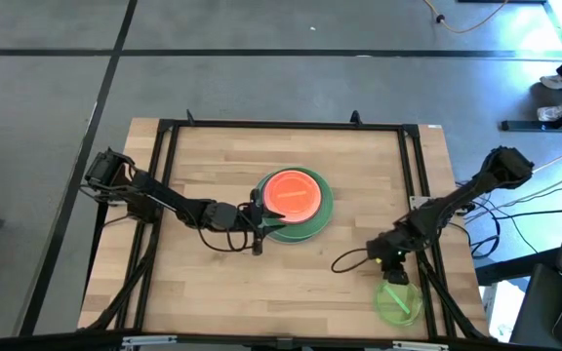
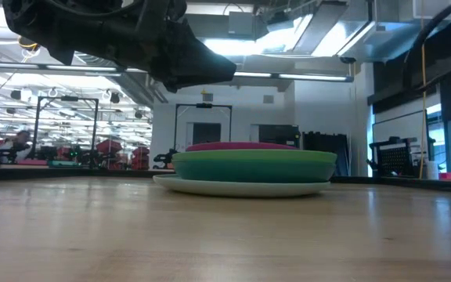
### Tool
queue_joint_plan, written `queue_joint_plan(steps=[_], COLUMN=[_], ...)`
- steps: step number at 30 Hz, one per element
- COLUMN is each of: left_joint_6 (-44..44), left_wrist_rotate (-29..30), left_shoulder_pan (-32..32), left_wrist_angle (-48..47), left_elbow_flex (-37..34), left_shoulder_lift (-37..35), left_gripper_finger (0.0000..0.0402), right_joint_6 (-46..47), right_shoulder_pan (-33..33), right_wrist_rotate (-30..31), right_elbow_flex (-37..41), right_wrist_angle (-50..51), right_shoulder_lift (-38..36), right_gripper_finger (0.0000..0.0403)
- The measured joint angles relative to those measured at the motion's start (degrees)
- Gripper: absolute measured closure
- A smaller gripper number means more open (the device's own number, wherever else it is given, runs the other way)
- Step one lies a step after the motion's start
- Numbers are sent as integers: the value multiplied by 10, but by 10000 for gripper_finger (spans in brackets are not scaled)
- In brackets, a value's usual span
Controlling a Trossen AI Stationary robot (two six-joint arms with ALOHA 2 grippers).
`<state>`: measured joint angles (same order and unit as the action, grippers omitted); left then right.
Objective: Stack plastic plates
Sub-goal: Stack the light green plate on top of the orange plate
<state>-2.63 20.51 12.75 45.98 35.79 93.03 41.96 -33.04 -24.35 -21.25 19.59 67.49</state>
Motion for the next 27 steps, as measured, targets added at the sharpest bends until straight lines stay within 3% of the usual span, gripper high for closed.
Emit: queue_joint_plan(steps=[12,23,27], left_joint_6=[0,0,0], left_wrist_rotate=[0,0,0], left_shoulder_pan=[0,0,0], left_wrist_angle=[-1,-1,0], left_elbow_flex=[0,0,0], left_shoulder_lift=[0,0,0], left_gripper_finger=[287,287,287], right_joint_6=[-9,-30,-50], right_shoulder_pan=[0,1,1], right_wrist_rotate=[-24,-21,-32], right_elbow_flex=[-2,-1,-1], right_wrist_angle=[-29,-30,-33], right_shoulder_lift=[41,42,42], right_gripper_finger=[277,393,392])
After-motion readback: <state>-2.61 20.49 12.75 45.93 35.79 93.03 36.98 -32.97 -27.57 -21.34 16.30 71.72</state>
